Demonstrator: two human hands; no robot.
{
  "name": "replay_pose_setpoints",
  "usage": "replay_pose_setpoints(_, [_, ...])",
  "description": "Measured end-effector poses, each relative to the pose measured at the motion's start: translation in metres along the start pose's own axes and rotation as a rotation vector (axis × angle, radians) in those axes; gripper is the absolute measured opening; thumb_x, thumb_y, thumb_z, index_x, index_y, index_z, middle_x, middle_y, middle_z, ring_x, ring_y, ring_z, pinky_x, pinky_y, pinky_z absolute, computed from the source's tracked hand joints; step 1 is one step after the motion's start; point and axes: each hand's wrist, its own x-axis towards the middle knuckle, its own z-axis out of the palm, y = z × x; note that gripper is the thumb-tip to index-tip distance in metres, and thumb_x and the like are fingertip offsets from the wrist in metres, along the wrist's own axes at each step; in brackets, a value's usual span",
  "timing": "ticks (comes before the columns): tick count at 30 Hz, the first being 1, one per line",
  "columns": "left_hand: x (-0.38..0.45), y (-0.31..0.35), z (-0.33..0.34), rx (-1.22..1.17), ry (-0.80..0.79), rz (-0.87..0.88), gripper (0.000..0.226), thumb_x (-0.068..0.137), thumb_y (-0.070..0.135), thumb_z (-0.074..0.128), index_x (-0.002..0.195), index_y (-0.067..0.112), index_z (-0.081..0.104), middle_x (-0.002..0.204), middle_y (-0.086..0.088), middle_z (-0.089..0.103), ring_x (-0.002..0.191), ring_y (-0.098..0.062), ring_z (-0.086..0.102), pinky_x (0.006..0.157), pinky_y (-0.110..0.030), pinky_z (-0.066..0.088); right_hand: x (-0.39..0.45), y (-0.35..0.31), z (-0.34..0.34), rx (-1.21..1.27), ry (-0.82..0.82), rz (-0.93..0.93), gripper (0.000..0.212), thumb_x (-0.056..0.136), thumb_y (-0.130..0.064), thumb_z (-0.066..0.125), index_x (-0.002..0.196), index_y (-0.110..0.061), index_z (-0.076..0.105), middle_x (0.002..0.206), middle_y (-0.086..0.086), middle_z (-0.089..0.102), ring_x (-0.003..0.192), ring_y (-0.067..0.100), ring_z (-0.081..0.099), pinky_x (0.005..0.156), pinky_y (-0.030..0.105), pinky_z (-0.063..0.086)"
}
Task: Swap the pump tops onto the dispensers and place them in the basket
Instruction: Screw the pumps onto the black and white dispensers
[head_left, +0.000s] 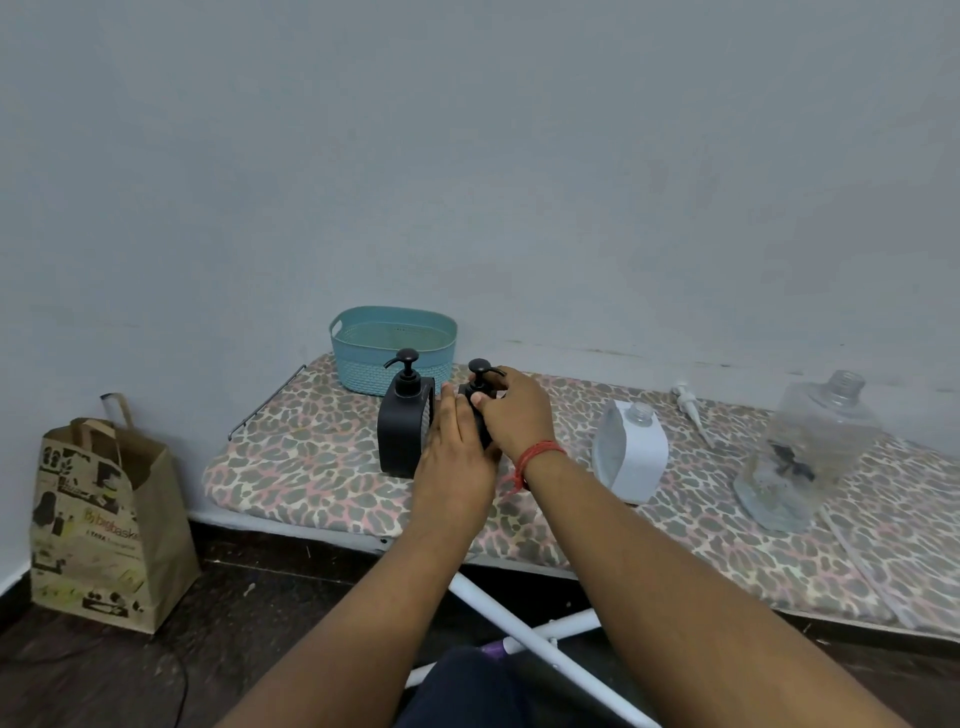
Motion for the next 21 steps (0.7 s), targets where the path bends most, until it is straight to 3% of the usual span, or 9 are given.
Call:
replay_pose_setpoints(4, [-0.002,0.001,-0.004,0.054,-0.009,0.016,0.075,0.105,0.041,0.044,0.160,0.003,0.009,0.170,-0.015,-0.005,0.156,-0.032,0.014,0.120,-0.046,0.032,-0.003,0.003,-0.012,0.049,-0.117,0.006,0.039,0.089,-0.017,0.070,0.128,-0.019,0.065,0.123,0.000,0.068,0.118,0.019,0.060,0.101,0.028,0.045])
replay_pose_setpoints(7, [-0.003,0.003,-0.008,0.087,-0.003,0.016,0.079,0.106,0.048,0.039,0.161,0.003,0.005,0.170,-0.013,-0.013,0.158,-0.028,-0.002,0.127,-0.042,0.017,-0.017,0.002,-0.034,0.068,-0.137,0.018,0.061,0.092,-0.023,0.068,0.147,-0.017,0.043,0.147,0.000,0.050,0.136,0.018,0.045,0.113,0.035,0.035])
replay_pose_setpoints(11, [-0.010,0.010,-0.022,0.128,0.029,0.095,0.079,0.107,0.047,0.037,0.162,0.006,-0.001,0.169,-0.012,-0.017,0.157,-0.025,-0.011,0.128,-0.043,0.013,-0.031,-0.004,-0.069,-0.074,-0.091,-0.071,0.065,0.096,-0.032,0.062,0.153,-0.017,0.034,0.157,0.001,0.037,0.144,0.019,0.034,0.117,0.033,0.027])
replay_pose_setpoints(15, [-0.020,0.036,-0.047,0.156,0.095,0.213,0.078,0.106,0.049,0.036,0.163,0.009,0.001,0.169,-0.009,-0.020,0.158,-0.024,-0.009,0.127,-0.043,0.015,-0.046,-0.013,-0.111,-0.169,-0.014,-0.123,0.063,0.099,-0.038,0.057,0.153,-0.017,0.033,0.159,0.002,0.034,0.146,0.019,0.030,0.117,0.033,0.024])
replay_pose_setpoints(21, [-0.028,0.093,-0.073,0.183,0.098,0.357,0.078,0.106,0.055,0.026,0.163,0.012,-0.004,0.168,-0.009,-0.023,0.156,-0.022,-0.016,0.128,-0.041,0.003,-0.073,-0.010,-0.182,-0.323,0.086,-0.135,0.067,0.100,-0.043,0.052,0.155,-0.014,0.029,0.161,0.004,0.029,0.148,0.021,0.026,0.121,0.036,0.022])
